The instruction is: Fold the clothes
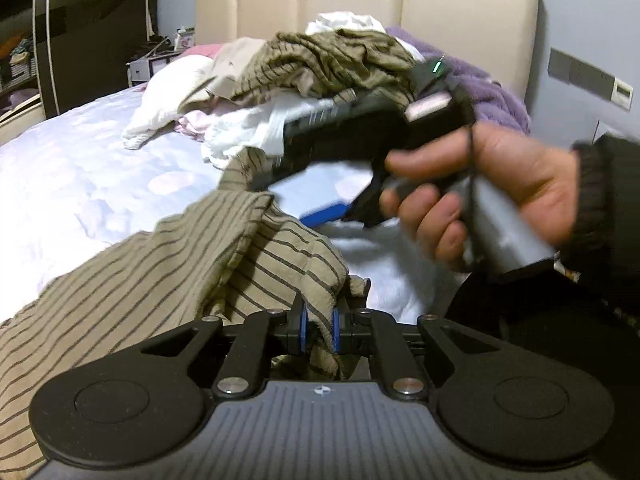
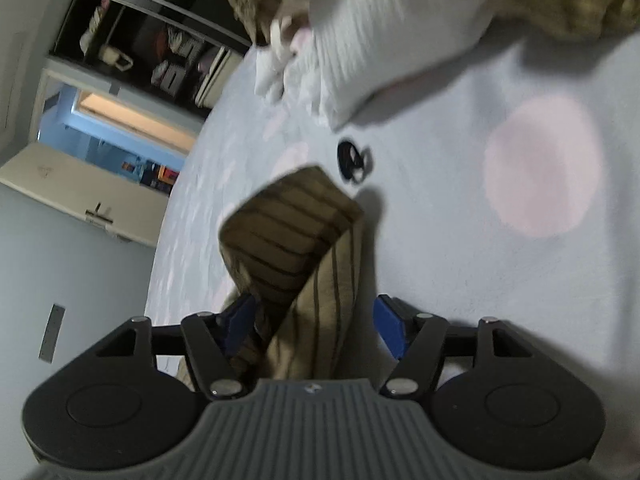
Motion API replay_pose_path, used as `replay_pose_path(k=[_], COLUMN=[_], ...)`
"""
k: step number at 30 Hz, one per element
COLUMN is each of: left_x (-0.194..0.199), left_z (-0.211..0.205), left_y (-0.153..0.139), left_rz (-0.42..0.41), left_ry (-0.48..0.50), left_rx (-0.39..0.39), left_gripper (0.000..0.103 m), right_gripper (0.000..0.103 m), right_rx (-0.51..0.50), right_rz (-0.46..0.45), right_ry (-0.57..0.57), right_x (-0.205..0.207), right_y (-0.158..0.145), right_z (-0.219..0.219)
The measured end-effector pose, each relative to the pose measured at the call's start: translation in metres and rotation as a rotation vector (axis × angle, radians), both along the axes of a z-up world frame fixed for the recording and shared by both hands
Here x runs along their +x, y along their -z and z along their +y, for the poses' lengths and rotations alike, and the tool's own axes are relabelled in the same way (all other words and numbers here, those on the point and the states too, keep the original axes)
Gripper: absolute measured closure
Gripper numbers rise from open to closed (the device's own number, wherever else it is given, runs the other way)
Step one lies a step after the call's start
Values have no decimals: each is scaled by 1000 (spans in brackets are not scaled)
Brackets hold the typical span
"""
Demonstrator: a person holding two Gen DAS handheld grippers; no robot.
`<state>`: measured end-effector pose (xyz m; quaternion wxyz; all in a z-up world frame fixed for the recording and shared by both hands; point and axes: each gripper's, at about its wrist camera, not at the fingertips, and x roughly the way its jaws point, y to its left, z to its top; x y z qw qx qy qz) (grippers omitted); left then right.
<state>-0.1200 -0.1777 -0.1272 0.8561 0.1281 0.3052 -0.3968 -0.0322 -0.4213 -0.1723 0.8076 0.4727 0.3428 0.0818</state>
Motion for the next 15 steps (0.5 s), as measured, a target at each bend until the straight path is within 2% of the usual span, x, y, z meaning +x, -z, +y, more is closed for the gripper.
replay_pose_path(k=[2, 3, 6, 11, 15], left_x=[0, 0, 0, -3, -8], left_z=[4, 5, 9, 25, 46], left_y=[-5, -6, -11, -23, -35], left_rz=[2, 3, 10, 13, 14], left_ry=[-6, -8, -17, -40, -67], left_rx=[-14, -18, -39, -109, -171], left_gripper=[94, 94, 94, 94, 94], right_gripper=[62, 90, 95, 96, 96], right_rx=[35, 52, 41, -84, -222], right_rz=[14, 21, -1, -142, -267], right_ry=[-14, -21, 2, -37, -117], right_x=[7, 11, 11, 4, -1], right_y=[7, 10, 3, -47, -99], right_z=[4, 5, 12, 33, 66])
